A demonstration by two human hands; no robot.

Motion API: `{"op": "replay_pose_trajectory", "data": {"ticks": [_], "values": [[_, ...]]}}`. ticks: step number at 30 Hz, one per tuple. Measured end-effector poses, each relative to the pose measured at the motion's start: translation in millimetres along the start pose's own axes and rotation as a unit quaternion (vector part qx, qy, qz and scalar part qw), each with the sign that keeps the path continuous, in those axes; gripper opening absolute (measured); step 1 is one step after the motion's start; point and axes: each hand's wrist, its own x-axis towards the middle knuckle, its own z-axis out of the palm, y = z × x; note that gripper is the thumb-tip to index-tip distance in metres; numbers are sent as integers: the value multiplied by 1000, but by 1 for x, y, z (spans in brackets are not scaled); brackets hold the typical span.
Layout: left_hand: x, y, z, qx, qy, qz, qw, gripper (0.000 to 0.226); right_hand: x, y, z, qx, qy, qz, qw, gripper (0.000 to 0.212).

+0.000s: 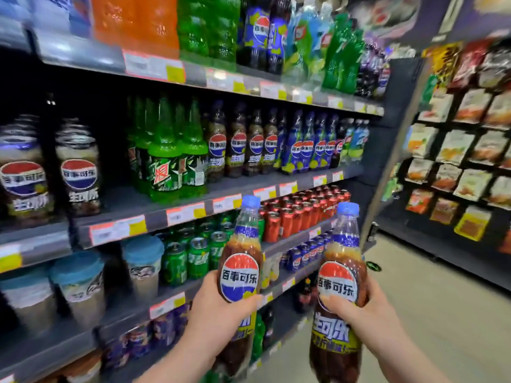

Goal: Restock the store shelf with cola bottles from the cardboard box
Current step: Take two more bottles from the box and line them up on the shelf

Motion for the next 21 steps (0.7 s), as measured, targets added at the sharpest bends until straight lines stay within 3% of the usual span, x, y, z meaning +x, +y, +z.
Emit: {"op": "replay_pose_trajectory", "data": {"ticks": [4, 10, 15, 18, 21], "values": [[50, 19, 25, 2, 5, 14, 1000, 46, 65, 1, -5, -9, -4, -7, 1000, 62], [103, 34, 45, -5, 65, 25, 998, 45, 167, -14, 5, -11, -78, -51, 996, 41], [140, 43, 67, -17, 177, 29, 984, 44, 258, -38, 27, -14, -175, -107, 979, 40], [158, 54, 81, 2, 256, 28, 966, 61, 310, -64, 46, -9, -237, -154, 959, 48], [169, 64, 92, 6, 320, 26, 947, 54, 349, -90, 72, 5, -303, -193, 933, 45]]}}
